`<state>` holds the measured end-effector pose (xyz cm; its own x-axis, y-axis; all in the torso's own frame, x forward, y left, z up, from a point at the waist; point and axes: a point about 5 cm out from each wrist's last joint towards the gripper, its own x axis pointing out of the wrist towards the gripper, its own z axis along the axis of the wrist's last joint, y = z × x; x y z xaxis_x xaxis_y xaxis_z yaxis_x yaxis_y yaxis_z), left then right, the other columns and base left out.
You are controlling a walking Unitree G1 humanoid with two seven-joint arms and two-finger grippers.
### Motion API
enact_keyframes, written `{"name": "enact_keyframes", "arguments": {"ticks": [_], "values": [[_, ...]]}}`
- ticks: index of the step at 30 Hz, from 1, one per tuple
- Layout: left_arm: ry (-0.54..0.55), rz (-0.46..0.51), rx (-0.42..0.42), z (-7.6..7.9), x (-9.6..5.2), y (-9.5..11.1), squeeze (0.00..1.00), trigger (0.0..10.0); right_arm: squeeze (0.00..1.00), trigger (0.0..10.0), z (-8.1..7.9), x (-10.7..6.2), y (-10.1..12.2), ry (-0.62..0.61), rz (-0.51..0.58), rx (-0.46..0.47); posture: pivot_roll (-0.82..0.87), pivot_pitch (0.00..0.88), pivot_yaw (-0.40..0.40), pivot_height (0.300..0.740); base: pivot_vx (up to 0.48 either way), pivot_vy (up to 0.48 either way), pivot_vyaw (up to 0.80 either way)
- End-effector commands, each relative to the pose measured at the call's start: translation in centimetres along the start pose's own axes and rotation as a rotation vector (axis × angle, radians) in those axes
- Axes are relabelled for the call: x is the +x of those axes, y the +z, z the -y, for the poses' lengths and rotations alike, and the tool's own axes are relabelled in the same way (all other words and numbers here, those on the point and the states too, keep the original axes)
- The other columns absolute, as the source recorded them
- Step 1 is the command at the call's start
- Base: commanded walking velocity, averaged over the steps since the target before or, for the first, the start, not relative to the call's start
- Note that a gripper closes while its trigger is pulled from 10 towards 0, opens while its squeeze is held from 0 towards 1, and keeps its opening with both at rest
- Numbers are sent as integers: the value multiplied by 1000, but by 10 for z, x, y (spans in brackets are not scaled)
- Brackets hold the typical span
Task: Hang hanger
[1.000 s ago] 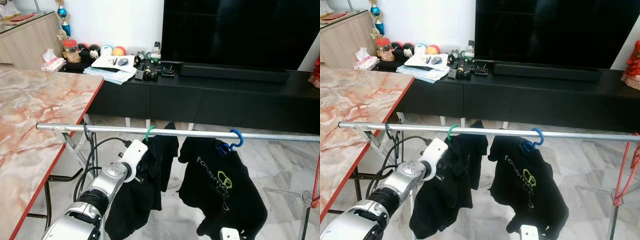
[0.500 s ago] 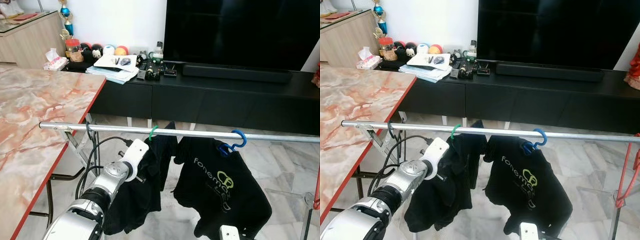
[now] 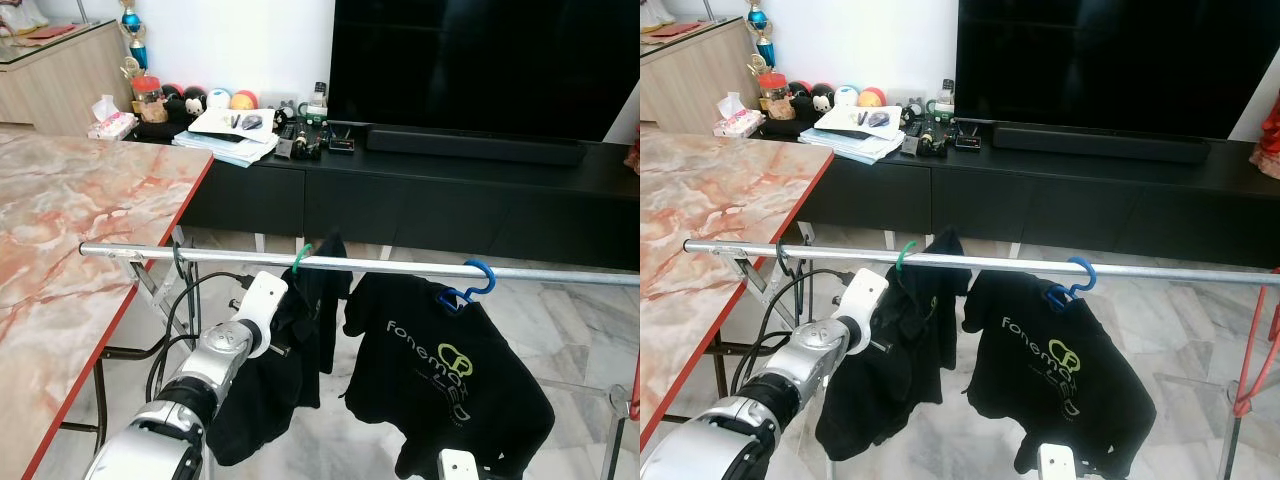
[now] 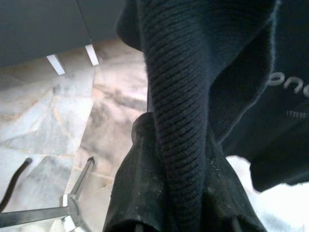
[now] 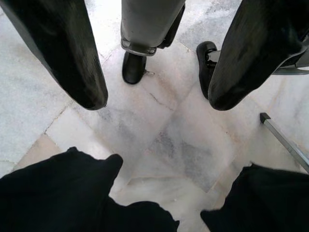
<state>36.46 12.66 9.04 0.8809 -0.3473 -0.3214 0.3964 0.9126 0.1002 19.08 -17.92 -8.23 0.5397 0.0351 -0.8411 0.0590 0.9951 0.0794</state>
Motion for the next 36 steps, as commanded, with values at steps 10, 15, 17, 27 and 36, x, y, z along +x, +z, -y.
{"name": "enact_keyframes", "arguments": {"ticks": [10, 15, 17, 27, 36], "values": [[36, 171, 58, -4, -21, 11, 0, 0, 0, 10000, 0, 0, -4, 3, -12, -7, 178, 0, -29, 740, 0, 0, 0], [50, 180, 88, -3, -38, 3, 0, 0, 0, 10000, 0, 0, -5, -3, -7, 5, 175, 0, -21, 740, 0, 0, 0], [65, 200, 79, -5, -43, 3, 0, 0, 0, 10000, 0, -1, -5, -7, -7, 8, 176, 0, -18, 740, 0, 0, 0], [29, 127, 179, 3, -71, -20, 0, 10000, 0, 10000, 0, -1, -7, -14, -14, 7, 168, 0, -2, 740, 0, 0, 0], [54, 51, 103, 11, -90, -45, 0, 10000, 0, 10000, 0, -1, -9, -27, -16, 10, 158, 0, 10, 740, 0, 0, 0]]}}
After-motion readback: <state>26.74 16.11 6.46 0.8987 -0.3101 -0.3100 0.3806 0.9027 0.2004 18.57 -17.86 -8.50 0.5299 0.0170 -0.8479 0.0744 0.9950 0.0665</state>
